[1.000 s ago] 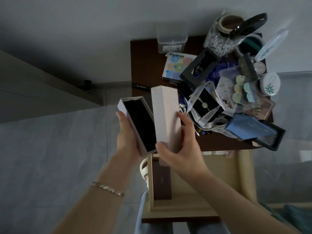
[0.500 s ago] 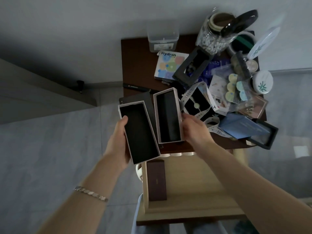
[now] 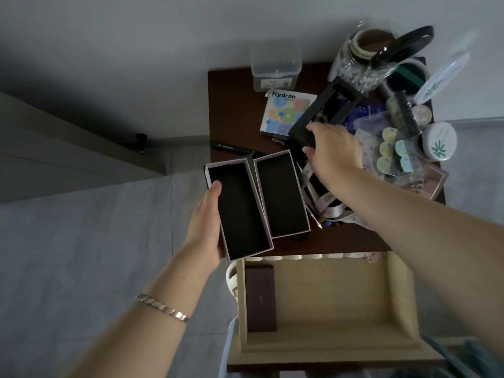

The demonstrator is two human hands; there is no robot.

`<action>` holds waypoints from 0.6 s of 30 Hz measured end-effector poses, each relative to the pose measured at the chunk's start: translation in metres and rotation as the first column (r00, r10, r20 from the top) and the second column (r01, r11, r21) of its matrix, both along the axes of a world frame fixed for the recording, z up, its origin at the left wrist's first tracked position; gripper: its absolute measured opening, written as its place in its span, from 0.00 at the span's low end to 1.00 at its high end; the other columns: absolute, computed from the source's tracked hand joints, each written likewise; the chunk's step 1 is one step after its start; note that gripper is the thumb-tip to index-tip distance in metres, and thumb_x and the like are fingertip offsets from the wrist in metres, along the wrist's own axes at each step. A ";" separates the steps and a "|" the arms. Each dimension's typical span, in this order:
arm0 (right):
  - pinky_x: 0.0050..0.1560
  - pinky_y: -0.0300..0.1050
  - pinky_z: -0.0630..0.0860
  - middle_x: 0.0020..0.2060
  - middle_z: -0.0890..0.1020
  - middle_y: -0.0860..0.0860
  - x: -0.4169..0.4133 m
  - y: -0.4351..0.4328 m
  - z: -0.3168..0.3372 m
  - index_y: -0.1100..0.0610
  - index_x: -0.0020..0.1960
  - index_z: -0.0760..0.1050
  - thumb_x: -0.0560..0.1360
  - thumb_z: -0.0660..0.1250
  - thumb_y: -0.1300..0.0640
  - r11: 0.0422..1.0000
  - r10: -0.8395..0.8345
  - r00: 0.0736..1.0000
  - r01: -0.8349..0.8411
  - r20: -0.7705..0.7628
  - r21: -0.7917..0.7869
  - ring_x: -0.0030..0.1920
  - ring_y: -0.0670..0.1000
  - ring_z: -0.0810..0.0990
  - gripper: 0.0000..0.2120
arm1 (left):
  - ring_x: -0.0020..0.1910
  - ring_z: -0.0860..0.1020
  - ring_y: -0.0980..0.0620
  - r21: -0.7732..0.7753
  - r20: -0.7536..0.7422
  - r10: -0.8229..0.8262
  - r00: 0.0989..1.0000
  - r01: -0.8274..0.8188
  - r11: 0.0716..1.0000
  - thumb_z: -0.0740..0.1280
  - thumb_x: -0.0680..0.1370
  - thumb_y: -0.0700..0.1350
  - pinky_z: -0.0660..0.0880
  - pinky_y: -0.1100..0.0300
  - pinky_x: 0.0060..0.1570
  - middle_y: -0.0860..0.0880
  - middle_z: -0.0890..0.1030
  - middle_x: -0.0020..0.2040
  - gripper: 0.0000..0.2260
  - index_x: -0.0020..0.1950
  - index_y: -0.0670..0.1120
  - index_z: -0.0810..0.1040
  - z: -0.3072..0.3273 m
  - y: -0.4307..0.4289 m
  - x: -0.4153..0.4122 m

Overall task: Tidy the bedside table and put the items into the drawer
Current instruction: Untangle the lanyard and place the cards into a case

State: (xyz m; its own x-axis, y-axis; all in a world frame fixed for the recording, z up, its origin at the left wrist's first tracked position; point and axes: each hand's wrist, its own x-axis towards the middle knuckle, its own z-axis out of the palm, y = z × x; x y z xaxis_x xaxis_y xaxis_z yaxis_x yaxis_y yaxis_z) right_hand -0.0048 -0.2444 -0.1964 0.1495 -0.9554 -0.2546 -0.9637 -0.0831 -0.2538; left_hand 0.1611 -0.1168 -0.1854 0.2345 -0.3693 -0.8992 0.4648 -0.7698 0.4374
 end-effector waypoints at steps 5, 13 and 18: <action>0.57 0.44 0.67 0.56 0.80 0.56 -0.005 0.041 0.030 0.60 0.62 0.74 0.73 0.65 0.59 0.951 0.255 0.877 -0.150 0.407 -0.271 0.55 0.56 0.76 0.18 | 0.57 0.77 0.44 -0.031 0.005 -0.042 0.999 0.042 0.999 0.59 0.75 0.63 0.74 0.44 0.55 0.47 0.77 0.59 0.22 0.66 0.56 0.70 0.000 0.003 0.004; 0.50 0.43 0.72 0.51 0.78 0.56 -0.014 0.120 0.038 0.62 0.60 0.75 0.75 0.60 0.61 0.739 0.609 0.522 -0.647 0.596 -0.189 0.48 0.52 0.72 0.15 | 0.56 0.80 0.43 -0.118 -0.095 -0.036 0.995 0.025 0.993 0.59 0.65 0.69 0.76 0.44 0.54 0.43 0.79 0.59 0.33 0.65 0.54 0.72 0.002 0.009 0.002; 0.55 0.32 0.64 0.51 0.78 0.56 -0.006 0.117 0.036 0.63 0.60 0.75 0.76 0.59 0.60 0.767 0.524 0.536 -0.635 0.662 -0.093 0.51 0.49 0.70 0.15 | 0.54 0.80 0.42 -0.059 -0.160 0.007 0.987 -0.017 0.998 0.53 0.72 0.69 0.76 0.45 0.54 0.41 0.80 0.57 0.31 0.64 0.51 0.73 0.002 0.014 -0.001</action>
